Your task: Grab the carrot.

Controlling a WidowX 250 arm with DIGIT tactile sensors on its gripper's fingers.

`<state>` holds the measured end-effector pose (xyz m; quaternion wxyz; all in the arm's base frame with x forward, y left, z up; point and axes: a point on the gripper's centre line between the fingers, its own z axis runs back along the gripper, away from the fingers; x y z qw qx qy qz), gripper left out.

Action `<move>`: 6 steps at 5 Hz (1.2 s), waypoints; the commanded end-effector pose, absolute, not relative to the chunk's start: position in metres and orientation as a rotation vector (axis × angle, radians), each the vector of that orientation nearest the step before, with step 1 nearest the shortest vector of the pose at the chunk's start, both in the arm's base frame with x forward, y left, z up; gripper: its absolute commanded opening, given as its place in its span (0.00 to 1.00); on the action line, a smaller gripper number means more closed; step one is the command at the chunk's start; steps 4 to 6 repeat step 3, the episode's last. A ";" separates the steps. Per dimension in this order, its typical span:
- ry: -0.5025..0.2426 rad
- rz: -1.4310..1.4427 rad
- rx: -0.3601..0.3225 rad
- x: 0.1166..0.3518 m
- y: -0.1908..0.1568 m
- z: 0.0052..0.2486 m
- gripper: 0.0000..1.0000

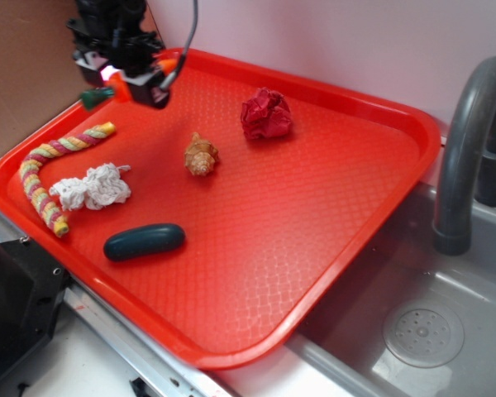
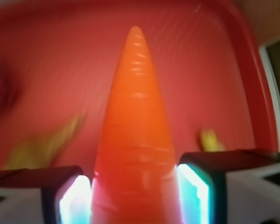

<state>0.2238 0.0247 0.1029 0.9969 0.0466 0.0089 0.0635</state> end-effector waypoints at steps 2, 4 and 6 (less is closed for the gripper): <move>-0.060 -0.191 0.051 0.190 -0.004 0.213 0.00; -0.052 -0.192 0.058 0.190 -0.005 0.209 0.00; -0.052 -0.192 0.058 0.190 -0.005 0.209 0.00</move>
